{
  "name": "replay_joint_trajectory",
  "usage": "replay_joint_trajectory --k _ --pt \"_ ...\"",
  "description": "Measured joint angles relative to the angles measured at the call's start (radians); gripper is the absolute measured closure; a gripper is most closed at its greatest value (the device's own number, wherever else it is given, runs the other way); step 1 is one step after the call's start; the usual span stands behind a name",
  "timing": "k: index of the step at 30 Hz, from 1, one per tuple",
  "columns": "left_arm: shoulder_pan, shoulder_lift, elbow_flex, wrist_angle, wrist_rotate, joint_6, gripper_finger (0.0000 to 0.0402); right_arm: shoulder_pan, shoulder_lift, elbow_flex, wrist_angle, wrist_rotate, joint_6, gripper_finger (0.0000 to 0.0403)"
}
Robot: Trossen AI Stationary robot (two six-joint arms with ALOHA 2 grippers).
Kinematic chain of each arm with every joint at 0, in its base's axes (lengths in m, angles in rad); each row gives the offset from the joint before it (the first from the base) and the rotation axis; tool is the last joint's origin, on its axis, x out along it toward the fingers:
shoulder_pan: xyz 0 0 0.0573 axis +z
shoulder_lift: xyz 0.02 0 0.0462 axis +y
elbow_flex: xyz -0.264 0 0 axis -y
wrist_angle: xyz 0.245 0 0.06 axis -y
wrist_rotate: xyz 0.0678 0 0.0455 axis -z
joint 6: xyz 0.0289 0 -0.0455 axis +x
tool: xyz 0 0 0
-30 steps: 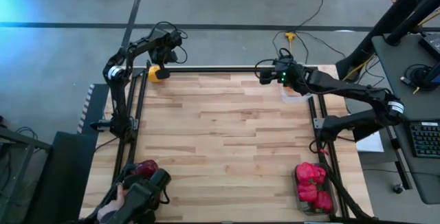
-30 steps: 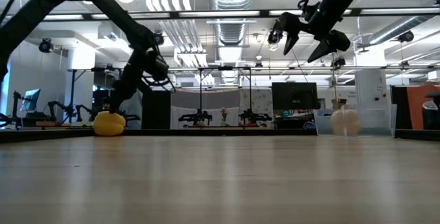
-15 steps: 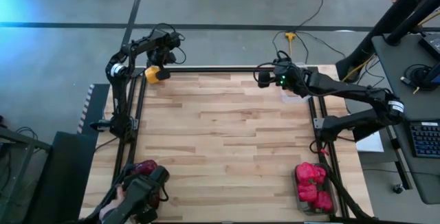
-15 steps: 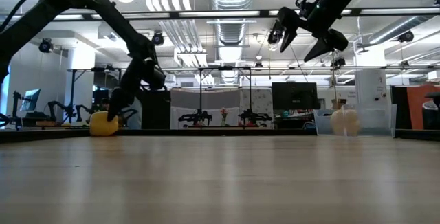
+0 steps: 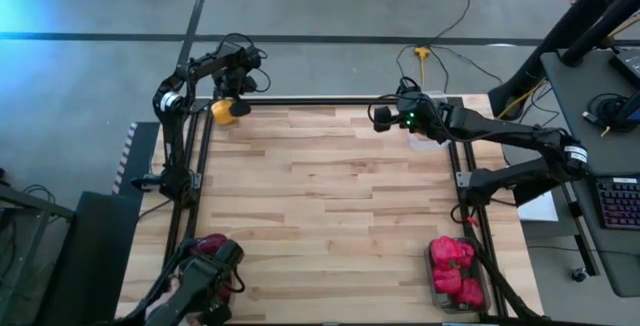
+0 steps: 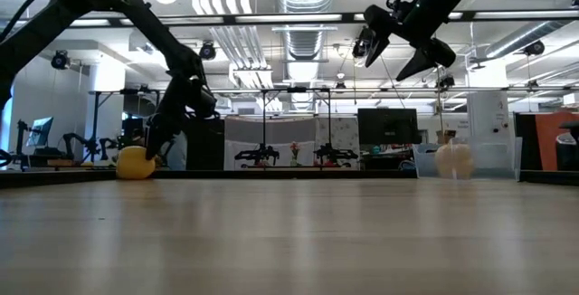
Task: Sort produce into baskets
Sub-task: Put the yellow bell pepper into the transparent bin
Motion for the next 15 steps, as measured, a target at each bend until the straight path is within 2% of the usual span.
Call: replay_joint_trajectory --k 5,12,15 --pt "0.000 -0.001 0.000 -0.006 0.000 -0.010 0.0086 0.011 0.000 0.000 -0.002 -0.003 0.000 0.0037" --pt "0.000 -0.001 0.000 -0.022 0.000 -0.048 0.0175 0.029 0.000 0.000 -0.006 -0.003 0.000 0.0037" --pt "0.000 -0.001 0.000 -0.033 0.000 -0.075 0.0192 0.037 0.000 0.000 -0.006 -0.003 0.000 0.0037"
